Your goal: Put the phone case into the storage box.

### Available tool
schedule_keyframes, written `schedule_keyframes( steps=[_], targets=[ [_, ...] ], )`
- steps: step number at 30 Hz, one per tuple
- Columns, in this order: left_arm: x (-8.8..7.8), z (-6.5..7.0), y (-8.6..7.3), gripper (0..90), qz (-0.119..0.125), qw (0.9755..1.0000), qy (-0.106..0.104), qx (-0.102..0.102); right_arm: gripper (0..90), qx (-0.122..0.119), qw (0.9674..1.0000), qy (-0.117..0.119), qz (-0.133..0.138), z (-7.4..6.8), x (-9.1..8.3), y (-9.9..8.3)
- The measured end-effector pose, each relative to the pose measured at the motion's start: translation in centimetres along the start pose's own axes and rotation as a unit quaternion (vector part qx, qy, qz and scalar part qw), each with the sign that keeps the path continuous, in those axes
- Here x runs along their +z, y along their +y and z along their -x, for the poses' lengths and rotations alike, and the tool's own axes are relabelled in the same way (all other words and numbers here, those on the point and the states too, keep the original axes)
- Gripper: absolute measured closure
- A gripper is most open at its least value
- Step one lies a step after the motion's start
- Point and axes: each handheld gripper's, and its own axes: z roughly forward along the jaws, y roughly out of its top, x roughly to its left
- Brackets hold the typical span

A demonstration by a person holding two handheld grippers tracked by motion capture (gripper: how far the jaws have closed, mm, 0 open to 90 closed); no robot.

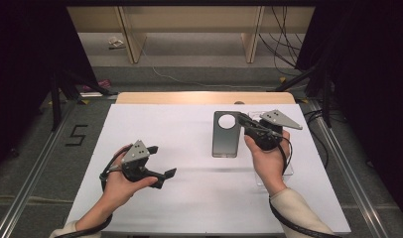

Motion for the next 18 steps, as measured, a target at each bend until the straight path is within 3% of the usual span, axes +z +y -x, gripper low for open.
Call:
schedule_keyframes(
  steps=[18],
  targets=[
    [0.00,-0.15,-0.05,0.2,-0.001,1.0000,0.000,-0.001,85.4,0.006,0.9999,-0.009,0.006,0.91,-0.44,0.53]
  ],
)
